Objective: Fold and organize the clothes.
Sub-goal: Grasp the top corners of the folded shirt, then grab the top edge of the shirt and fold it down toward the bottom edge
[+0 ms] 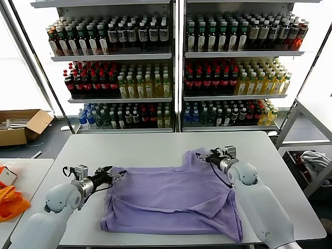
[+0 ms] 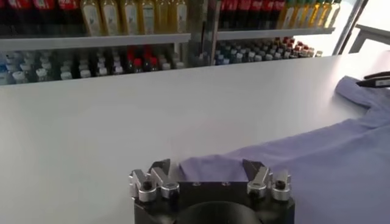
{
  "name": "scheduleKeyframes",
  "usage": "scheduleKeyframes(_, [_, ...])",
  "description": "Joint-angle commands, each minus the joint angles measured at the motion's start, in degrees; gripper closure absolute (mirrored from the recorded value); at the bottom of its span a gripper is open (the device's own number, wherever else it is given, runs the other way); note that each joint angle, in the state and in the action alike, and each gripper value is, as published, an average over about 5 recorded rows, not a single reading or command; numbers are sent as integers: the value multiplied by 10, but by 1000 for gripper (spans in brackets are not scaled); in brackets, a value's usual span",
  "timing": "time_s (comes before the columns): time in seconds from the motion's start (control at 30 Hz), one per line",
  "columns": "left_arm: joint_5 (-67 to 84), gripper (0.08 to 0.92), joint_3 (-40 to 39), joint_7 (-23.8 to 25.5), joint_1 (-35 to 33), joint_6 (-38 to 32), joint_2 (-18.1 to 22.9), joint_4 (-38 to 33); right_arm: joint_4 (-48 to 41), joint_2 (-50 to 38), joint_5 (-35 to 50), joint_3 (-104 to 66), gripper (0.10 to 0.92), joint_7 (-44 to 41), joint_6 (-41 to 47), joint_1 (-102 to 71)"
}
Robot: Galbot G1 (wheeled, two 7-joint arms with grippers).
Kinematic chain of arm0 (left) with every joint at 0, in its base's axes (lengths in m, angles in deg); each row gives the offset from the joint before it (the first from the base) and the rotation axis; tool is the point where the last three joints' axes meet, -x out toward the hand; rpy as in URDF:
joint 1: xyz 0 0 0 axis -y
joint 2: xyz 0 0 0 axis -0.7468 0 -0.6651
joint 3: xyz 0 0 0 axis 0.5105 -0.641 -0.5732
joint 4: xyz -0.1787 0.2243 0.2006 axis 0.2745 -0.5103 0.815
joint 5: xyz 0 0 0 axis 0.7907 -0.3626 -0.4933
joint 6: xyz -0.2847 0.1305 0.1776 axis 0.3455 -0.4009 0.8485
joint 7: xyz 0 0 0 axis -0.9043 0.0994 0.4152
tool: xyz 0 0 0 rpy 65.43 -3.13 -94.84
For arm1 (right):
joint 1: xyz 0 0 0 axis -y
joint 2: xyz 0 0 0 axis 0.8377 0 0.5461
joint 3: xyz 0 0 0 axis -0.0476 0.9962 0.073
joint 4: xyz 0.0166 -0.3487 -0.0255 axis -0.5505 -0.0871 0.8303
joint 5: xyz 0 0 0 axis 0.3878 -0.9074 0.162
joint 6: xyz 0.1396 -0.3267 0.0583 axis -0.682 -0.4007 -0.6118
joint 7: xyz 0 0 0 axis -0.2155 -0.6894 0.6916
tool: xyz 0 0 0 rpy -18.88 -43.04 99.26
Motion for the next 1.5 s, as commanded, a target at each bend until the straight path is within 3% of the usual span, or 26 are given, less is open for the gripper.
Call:
scheduleKeyframes(0.03, [-20, 414, -3, 5, -21, 2, 11, 8, -31, 9, -11, 26, 344, -6, 2, 17])
scheduleKeyframes(0.5, [-12, 820, -1, 12, -19, -3, 12, 2, 47, -2, 33, 9, 752, 14, 1, -16])
scheduleKeyframes(0.7, [10, 895, 7, 0, -13, -15, 12, -13, 98, -16, 67, -7, 903, 28, 2, -35])
scheduleKeyframes(1.07, [48, 898, 60, -21, -53, -20, -8, -122, 275, -66, 132, -78, 918, 52, 12, -118])
scheduleKeyframes(1.5, [45, 897, 140, -44, -221, -17, -17, -292, 519, -120, 154, -232, 918, 70, 9, -398])
